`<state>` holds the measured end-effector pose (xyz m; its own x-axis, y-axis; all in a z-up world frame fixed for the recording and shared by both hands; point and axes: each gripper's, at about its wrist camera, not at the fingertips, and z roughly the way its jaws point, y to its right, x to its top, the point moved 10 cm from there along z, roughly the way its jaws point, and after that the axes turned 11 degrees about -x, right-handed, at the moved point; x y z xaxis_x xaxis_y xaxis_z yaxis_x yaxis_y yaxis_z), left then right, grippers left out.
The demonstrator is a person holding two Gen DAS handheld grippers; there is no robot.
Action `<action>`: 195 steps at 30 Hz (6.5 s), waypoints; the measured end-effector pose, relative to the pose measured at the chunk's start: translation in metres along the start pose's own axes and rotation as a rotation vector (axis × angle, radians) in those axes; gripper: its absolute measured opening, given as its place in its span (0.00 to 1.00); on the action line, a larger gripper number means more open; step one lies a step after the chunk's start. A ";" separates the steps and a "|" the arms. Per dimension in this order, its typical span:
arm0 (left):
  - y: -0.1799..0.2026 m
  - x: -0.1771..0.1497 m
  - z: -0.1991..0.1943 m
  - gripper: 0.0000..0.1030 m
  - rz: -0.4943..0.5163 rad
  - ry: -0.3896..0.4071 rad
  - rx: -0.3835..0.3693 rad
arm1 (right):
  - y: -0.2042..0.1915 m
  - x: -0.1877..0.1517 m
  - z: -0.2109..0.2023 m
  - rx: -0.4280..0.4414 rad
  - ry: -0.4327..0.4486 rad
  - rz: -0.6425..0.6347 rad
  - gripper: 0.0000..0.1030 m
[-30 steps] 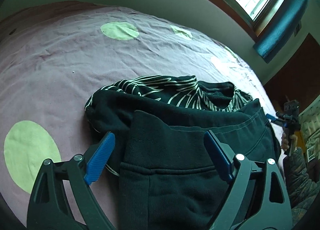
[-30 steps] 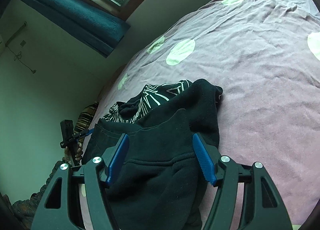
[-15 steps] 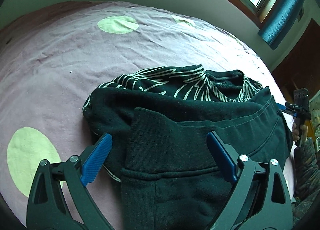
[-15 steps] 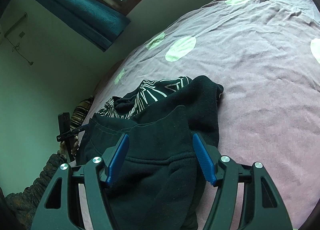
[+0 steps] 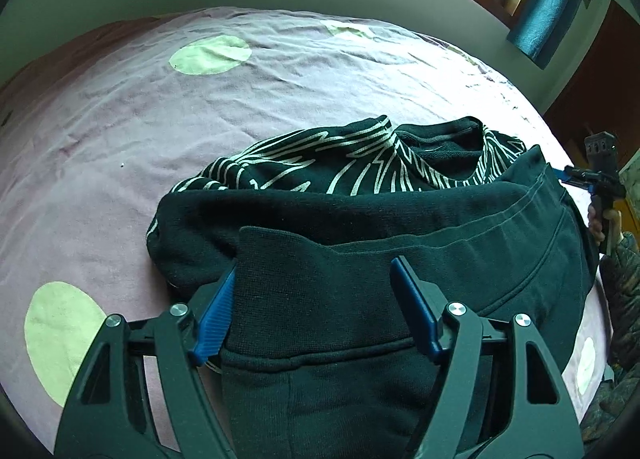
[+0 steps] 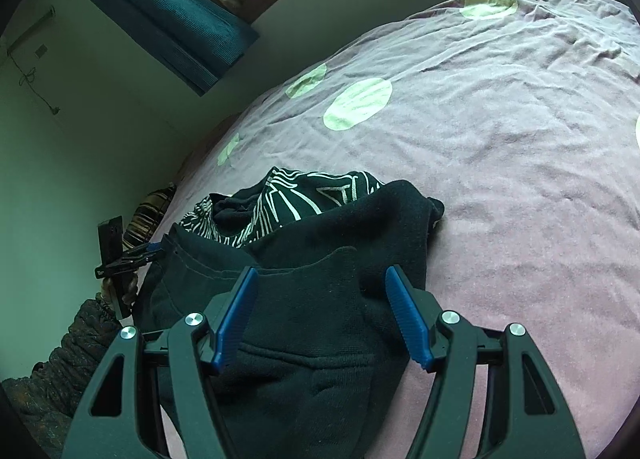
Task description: Fold small clothes
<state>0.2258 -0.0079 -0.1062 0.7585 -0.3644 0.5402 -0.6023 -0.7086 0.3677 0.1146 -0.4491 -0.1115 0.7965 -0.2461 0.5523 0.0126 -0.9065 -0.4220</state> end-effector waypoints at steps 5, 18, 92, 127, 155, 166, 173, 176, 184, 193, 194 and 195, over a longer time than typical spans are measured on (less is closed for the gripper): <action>-0.011 -0.002 0.000 0.26 -0.017 -0.010 0.063 | -0.002 -0.007 0.007 -0.108 0.000 -0.065 0.22; 0.000 -0.005 0.000 0.32 0.038 -0.013 0.075 | -0.015 -0.002 -0.011 -0.173 0.090 -0.111 0.09; -0.027 -0.117 -0.059 0.42 -0.664 0.370 0.028 | 0.040 -0.118 -0.036 -0.051 0.033 0.386 0.31; -0.029 -0.147 -0.129 0.92 -0.530 0.374 0.178 | -0.175 -0.044 0.131 0.075 -0.229 0.196 0.65; -0.039 -0.027 0.009 0.91 -0.359 -0.142 -0.266 | -0.182 -0.044 0.123 0.076 -0.098 0.124 0.70; -0.026 -0.012 -0.004 0.16 -0.311 -0.134 -0.061 | -0.187 -0.033 0.108 0.146 0.002 0.090 0.72; 0.012 0.013 -0.032 0.14 -0.242 -0.082 0.000 | -0.212 -0.029 0.108 0.295 -0.028 0.113 0.72; 0.039 0.030 -0.041 0.13 -0.222 -0.057 -0.026 | -0.204 -0.035 0.144 0.235 -0.082 0.112 0.70; 0.108 0.056 -0.047 0.13 -0.125 -0.068 0.035 | -0.211 -0.068 0.085 0.291 -0.037 0.095 0.70; 0.189 0.084 -0.010 0.13 -0.079 -0.098 0.168 | -0.194 -0.102 0.063 0.348 -0.070 0.076 0.67; 0.197 0.084 -0.004 0.13 -0.079 -0.103 0.184 | -0.192 -0.103 0.058 0.344 -0.062 0.077 0.67; 0.204 0.085 0.003 0.13 -0.073 -0.112 0.212 | -0.187 -0.104 0.052 0.337 -0.050 0.079 0.67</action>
<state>0.1681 -0.1856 0.0125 0.8279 -0.3644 0.4264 -0.4886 -0.8419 0.2290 0.0609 -0.2364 -0.1279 0.8315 -0.2862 0.4761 0.1422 -0.7189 -0.6804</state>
